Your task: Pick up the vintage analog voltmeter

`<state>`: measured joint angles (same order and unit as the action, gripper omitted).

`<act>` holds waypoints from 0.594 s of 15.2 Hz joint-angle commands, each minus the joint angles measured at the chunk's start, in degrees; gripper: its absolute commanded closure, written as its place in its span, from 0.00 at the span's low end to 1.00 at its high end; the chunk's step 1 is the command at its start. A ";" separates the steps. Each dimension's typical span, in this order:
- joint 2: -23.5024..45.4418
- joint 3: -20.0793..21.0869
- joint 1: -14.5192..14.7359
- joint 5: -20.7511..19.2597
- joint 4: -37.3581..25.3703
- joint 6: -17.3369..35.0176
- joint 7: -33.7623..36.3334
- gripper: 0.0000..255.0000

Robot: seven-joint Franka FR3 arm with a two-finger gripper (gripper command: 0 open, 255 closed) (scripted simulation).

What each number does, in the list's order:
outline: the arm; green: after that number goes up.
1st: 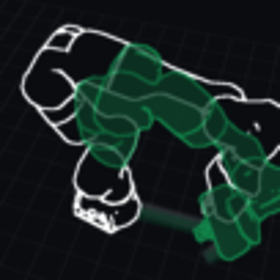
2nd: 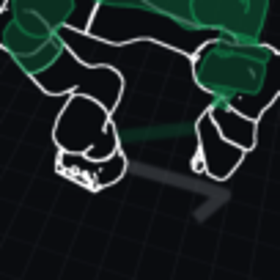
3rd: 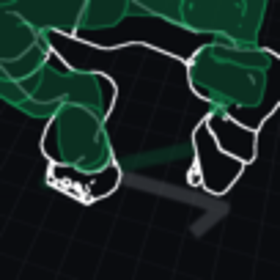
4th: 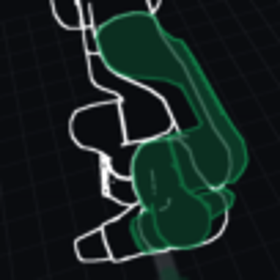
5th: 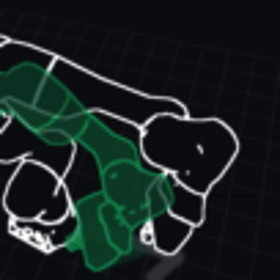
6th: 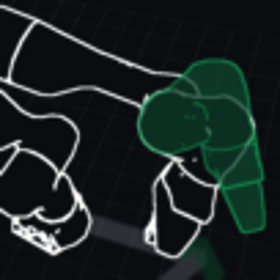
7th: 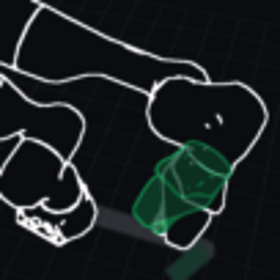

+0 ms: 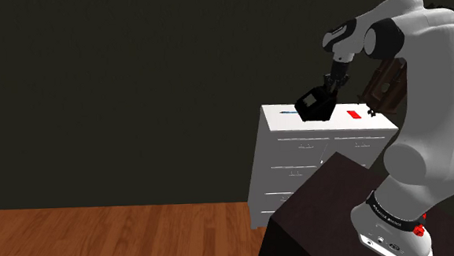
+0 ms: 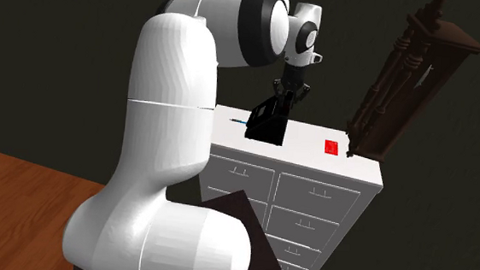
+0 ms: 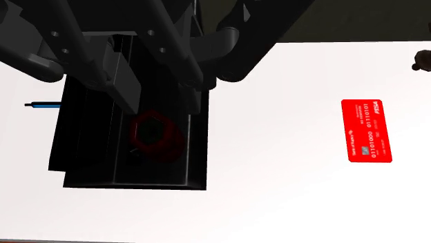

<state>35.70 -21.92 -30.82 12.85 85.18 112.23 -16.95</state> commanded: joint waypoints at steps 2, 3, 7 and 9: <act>0.04 0.00 -0.01 0.00 -0.01 0.02 -0.01 1.00; 0.04 0.00 -0.01 0.00 -0.01 0.02 -0.01 1.00; 0.05 0.01 0.00 0.01 0.06 0.10 -0.01 1.00; -0.59 -0.15 0.06 -0.24 -0.50 -1.07 0.13 1.00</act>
<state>35.41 -21.98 -30.74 12.70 84.99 111.59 -16.83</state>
